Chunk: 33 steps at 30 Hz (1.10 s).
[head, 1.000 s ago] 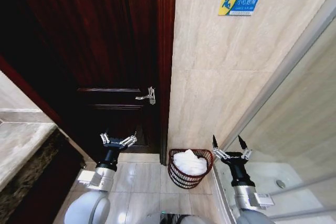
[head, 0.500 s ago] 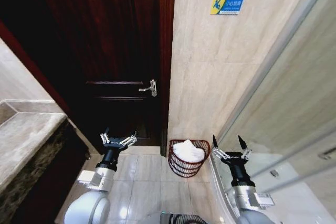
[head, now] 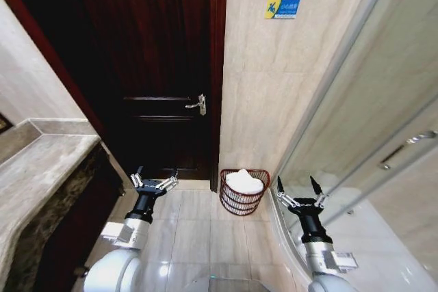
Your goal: Discard the used towel into the hamper.
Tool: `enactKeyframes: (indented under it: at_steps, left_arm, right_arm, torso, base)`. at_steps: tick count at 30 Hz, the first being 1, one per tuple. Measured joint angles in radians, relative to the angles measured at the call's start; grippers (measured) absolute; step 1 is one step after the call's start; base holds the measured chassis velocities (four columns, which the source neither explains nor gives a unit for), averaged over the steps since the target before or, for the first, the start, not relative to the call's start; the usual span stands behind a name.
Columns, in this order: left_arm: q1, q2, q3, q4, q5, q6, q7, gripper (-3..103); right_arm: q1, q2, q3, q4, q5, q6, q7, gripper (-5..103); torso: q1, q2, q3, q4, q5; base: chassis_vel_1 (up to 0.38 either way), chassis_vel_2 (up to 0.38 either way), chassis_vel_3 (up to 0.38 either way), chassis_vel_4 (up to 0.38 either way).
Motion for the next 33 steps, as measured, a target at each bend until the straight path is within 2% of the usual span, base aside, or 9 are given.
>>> enactKeyframes:
  at_steps: [33]
  left_arm:
    - [0.000,0.000,0.000,0.000,0.000,0.000,0.000,100]
  right_arm:
    - [0.000,0.000,0.000,0.000,0.000,0.000,0.000,100]
  torso:
    - [0.000,0.000,0.000,-0.0001,-0.0001]
  base:
    - [0.261,-0.251,-0.258,0.261]
